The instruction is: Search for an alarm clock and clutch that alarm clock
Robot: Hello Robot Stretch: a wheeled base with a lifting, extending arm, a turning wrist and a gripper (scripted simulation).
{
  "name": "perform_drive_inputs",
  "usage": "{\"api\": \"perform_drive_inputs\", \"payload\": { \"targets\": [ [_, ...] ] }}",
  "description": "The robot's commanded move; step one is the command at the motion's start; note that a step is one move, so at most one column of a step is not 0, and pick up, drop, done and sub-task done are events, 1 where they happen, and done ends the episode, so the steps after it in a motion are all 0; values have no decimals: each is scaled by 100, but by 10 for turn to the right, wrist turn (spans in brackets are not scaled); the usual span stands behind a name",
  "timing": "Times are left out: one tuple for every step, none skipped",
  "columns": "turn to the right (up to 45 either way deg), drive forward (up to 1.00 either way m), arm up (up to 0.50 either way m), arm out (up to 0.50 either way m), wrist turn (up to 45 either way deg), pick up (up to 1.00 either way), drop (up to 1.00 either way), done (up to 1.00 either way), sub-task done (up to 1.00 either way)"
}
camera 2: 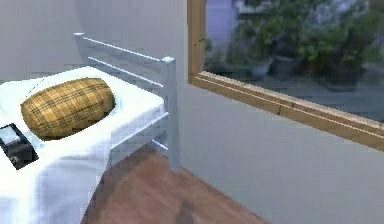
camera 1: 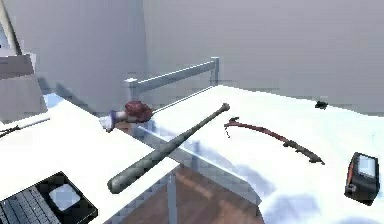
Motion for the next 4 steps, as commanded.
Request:
{"api": "perform_drive_inputs", "payload": {
  "targets": [
    [270, 0, 0, 0, 0, 0, 0, 0, 0],
    [0, 55, 0, 0, 0, 0, 0, 0, 0],
    [-450, 0, 0, 0, 0, 0, 0, 0, 0],
    [0, 0, 50, 0, 0, 0, 0, 0, 0]
  ]
}}
